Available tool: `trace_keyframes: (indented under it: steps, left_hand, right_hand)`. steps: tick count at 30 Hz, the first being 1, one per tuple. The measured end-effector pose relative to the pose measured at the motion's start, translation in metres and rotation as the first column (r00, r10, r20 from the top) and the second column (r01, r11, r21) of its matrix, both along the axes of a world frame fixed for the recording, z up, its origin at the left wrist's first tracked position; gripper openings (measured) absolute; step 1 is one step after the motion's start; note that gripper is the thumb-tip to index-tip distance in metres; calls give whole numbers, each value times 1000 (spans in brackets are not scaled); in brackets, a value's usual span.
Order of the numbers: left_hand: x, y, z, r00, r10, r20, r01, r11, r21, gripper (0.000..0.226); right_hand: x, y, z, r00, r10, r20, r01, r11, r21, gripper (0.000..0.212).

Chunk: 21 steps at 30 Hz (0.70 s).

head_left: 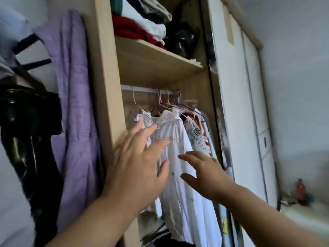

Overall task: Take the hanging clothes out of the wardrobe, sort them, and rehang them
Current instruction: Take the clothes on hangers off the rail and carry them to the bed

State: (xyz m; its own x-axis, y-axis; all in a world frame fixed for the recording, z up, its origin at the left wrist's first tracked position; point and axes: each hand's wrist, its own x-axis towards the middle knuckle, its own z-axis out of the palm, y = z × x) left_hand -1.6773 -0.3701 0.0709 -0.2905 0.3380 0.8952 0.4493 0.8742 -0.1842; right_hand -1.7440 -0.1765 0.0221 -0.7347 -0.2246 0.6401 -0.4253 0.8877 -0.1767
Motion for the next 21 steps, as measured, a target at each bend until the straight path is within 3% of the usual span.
trace_keyframes:
  steps: [5,12,21]
  left_hand:
    - [-18,-5,51,969,208,-134,-198,977,79,51]
    - [-37,0,99,874,464,-141,-393,847,358,81]
    - [-45,5,99,696,671,-258,-571,734,368,83]
  right_hand:
    - [-51,-7,66,984,164,-65,-166,986,-29,60]
    - [-125,-23,136,922,386,-34,-386,908,-165,58]
    - [-220,-80,173,923,381,52,-368,914,-170,37]
